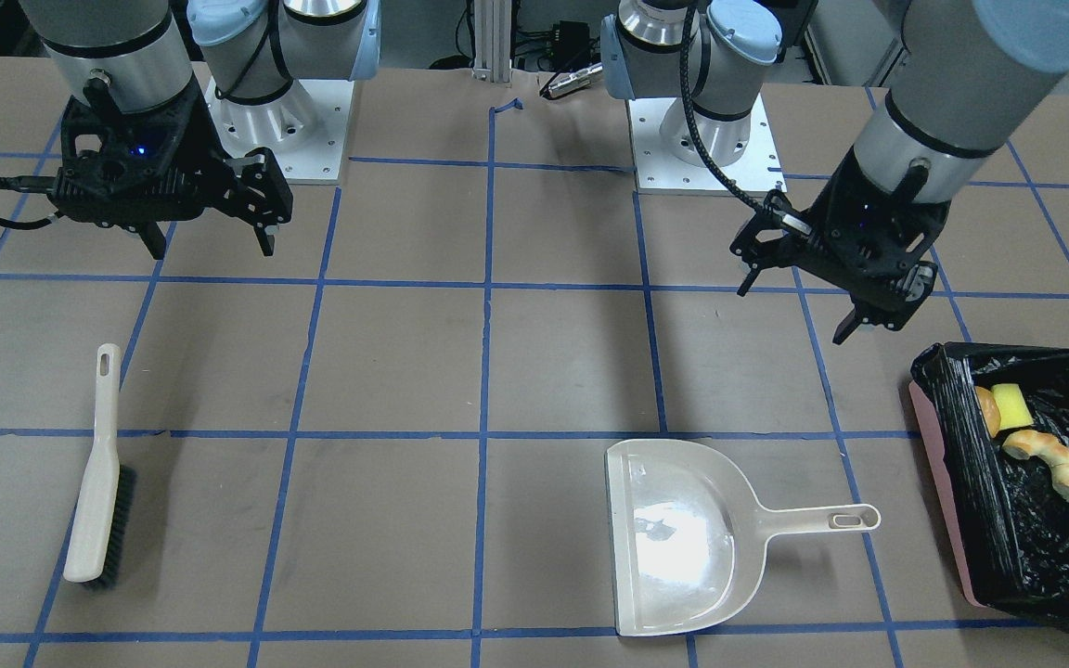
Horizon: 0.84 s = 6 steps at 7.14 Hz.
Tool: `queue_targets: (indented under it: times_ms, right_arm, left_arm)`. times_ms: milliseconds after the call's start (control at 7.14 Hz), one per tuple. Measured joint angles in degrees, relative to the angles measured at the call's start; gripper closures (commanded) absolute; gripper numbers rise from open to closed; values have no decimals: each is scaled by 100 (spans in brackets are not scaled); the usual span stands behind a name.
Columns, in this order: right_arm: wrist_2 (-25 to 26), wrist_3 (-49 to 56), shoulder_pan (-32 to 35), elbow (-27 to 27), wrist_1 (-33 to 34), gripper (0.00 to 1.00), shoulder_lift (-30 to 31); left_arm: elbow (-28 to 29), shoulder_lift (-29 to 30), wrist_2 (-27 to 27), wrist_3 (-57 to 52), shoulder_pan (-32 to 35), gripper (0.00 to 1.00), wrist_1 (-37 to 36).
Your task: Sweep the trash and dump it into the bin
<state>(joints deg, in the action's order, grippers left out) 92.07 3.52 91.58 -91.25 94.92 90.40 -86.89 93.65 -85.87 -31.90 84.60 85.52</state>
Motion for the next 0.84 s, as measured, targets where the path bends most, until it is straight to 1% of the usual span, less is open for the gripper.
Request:
queue_targets:
  times_ms: [140, 420, 700, 840]
  right_arm:
    - [13, -5, 0, -21, 0, 0, 15]
    - [57, -9, 0, -34, 12, 0, 24]
    - [67, -7, -5, -43, -1, 0, 23]
    - [71, -3, -7, -47, -6, 0, 22]
  left_arm:
    - [-2, -200, -104, 530, 67, 0, 139]
    - [-16, -457, -287, 1181, 169, 0, 268]
    - [-15, -501, -297, 1719, 188, 0, 312]
    - [-15, -501, -312, 1821, 226, 0, 327]
